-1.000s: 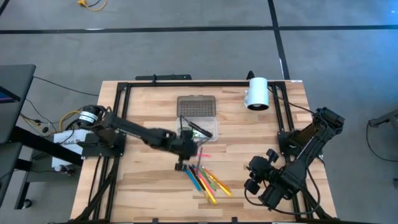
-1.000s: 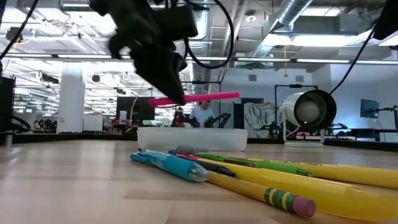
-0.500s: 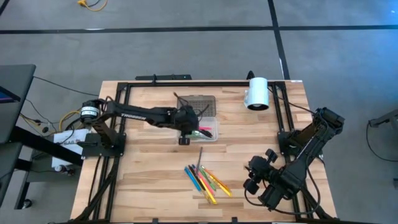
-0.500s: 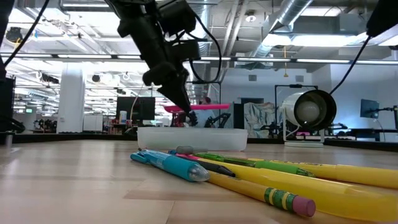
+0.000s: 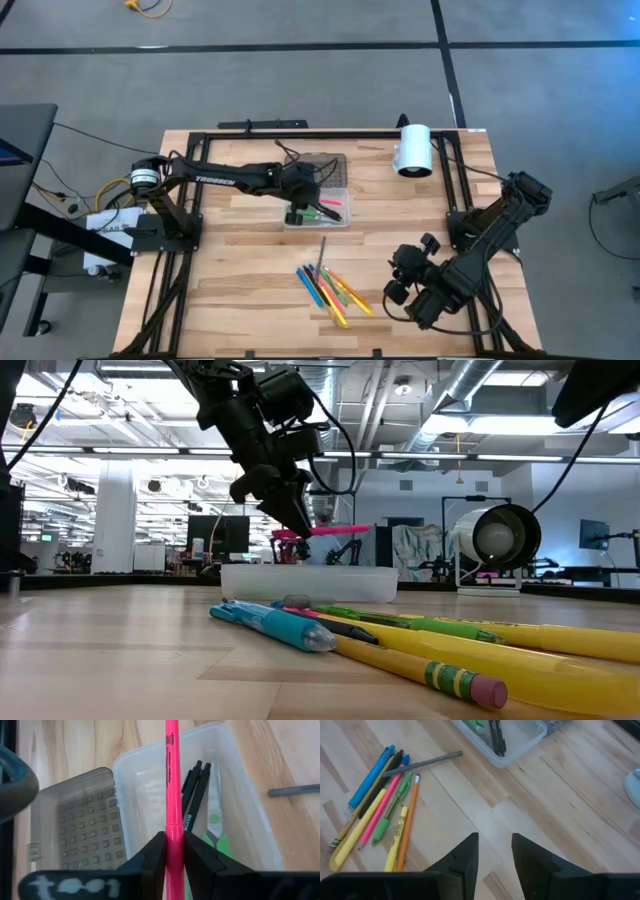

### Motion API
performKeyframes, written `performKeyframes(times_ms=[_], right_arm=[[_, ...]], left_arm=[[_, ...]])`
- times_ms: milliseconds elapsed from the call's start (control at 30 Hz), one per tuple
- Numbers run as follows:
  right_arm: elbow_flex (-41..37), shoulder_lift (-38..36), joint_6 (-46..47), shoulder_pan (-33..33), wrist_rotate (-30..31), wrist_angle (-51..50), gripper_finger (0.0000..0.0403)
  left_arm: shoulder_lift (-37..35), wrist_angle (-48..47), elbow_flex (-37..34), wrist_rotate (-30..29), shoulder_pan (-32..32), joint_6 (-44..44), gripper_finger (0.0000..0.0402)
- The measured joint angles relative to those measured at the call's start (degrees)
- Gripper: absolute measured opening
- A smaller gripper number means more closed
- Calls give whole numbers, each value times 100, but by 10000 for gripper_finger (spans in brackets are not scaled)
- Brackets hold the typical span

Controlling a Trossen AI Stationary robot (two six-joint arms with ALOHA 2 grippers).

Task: Pick & place school supplies into a supply box
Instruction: Put the pink pen into the supply box, then put the gray pen into the supply box

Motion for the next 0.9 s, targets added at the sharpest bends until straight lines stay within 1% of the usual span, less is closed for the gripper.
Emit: performKeyframes(times_ms=[233,367,500,667,700,800,900], right_arm=[[0,-2,-26,-80,0,47,111],[0,-2,-28,-74,-4,178,111],[0,-2,-254,-113,-10,523,111],[0,-2,-1300,-319,-13,1548,111],[0,-2,-1530,-376,-14,1759,111],[1,27,-2066,-564,-44,2218,111],[4,188,-2424,-755,-272,2451,111]], left_arm=[[0,-12,0,-202,1,-20,123],[0,-21,0,-195,1,-218,142],[-42,-275,0,168,1,-792,145],[-324,-685,0,1088,-73,-1439,138],[-413,-776,0,1201,-126,-1513,136],[-718,-996,0,1227,-362,-1595,132],[-1030,-1247,0,1008,-635,-1589,128]])
